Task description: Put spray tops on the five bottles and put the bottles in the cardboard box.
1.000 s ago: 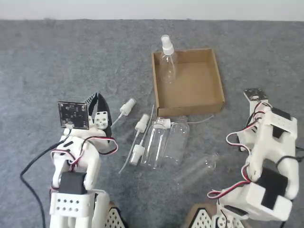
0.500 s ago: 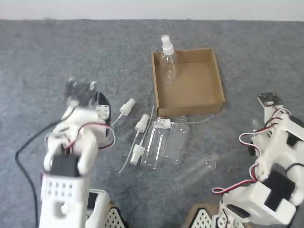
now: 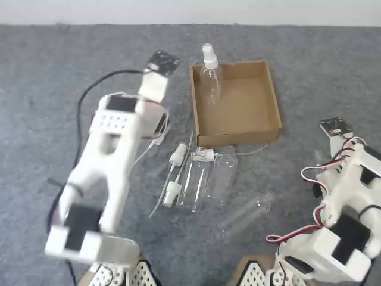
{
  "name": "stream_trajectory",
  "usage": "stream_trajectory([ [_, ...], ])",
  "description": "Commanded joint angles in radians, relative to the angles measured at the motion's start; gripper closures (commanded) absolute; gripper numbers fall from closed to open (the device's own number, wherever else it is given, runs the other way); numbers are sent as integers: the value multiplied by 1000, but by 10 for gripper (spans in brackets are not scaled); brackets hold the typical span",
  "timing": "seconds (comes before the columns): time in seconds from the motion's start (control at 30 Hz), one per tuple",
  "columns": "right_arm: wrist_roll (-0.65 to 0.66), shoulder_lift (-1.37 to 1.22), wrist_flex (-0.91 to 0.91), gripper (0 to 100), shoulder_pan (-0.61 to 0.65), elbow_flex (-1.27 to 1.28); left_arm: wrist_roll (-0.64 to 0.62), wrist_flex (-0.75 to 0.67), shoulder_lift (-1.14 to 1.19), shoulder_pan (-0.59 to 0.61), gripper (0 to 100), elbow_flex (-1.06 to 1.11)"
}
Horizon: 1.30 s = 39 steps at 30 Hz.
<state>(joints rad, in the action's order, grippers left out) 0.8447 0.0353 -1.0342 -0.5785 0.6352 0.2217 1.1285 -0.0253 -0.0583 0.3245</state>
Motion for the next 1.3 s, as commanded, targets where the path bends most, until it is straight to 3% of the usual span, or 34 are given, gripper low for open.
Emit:
stream_trajectory([
  [0.0,15,8,12,959,-7,-40,12,6,192,-15,867,-209],
  [0.27,15,8,12,959,-7,-40,63,-20,397,-11,867,-268],
  [0.77,15,8,2,959,-8,-38,64,-97,505,-14,868,-286],
  [0.87,15,8,1,959,-10,-38,64,-86,502,-15,937,-295],
  [0.93,15,8,1,959,-12,-38,64,-66,476,-12,997,-295],
  [1.13,15,8,1,955,-12,-38,49,98,272,-8,990,-286],
  [1.27,9,8,1,886,-12,-38,-17,198,69,-12,990,-226],
])
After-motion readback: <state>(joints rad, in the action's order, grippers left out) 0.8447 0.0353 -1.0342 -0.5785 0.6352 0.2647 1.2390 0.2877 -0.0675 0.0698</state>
